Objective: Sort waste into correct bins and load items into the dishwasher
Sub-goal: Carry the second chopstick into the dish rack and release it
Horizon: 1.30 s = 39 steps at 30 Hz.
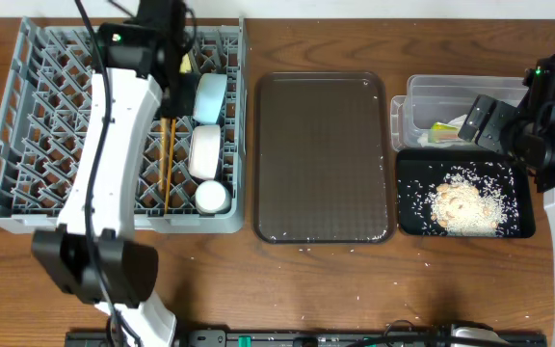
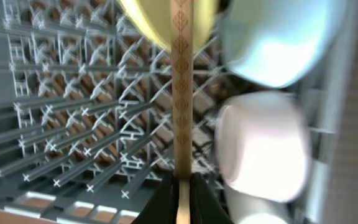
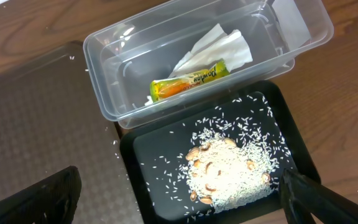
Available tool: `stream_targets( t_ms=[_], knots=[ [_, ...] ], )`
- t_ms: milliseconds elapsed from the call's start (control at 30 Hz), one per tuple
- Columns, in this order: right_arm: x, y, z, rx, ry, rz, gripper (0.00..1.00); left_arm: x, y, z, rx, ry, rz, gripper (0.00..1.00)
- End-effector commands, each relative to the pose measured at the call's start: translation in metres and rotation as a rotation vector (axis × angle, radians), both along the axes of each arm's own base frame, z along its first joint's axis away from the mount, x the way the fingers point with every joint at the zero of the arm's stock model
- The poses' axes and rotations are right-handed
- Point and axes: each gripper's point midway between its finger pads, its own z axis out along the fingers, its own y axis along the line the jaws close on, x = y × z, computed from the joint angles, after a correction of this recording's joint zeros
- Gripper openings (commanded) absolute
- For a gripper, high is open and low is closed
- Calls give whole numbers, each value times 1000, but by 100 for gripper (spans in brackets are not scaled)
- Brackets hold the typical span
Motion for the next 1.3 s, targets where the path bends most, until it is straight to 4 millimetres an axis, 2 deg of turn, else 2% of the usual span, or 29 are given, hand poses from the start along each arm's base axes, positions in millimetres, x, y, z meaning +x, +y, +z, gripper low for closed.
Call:
stream_targets(
  t_ms=[0,133,233,367,600,700,733,800,833,867,900,1000,1267],
  knots=[
    [0,-5,-1,-3,2,-27,99,0,13,-28,28,60,-3,8],
    [0,-5,-1,-3,2,-27,99,3,15,-41,37,69,-33,8],
    [0,-5,-1,-3,2,-27,99,7,14,-42,37,55,-34,17],
    [0,-5,-1,-3,2,-27,99,11,14,-42,37,39,-35,36],
    [0,-5,-1,-3,2,-27,99,10,14,-42,36,40,-34,44],
    [0,-5,-1,-3,2,-27,99,3,15,-39,35,62,-23,50],
    [0,-5,-1,-3,2,-27,99,-1,15,-37,35,73,-17,55],
    [0,-5,-1,-3,2,-27,99,-9,16,-31,34,88,-8,77],
    [0,-5,-1,-3,2,-27,99,-12,16,-28,31,87,2,82],
    [0,-5,-1,-3,2,-27,99,-15,16,-26,27,86,19,83],
    [0,-5,-1,-3,2,-27,99,-19,15,-25,15,90,44,90],
    [0,-5,-1,-3,2,-27,99,-26,3,-28,-59,115,69,90],
    [0,-5,-1,-3,2,-27,99,-25,3,-28,-64,115,69,91]
  ],
)
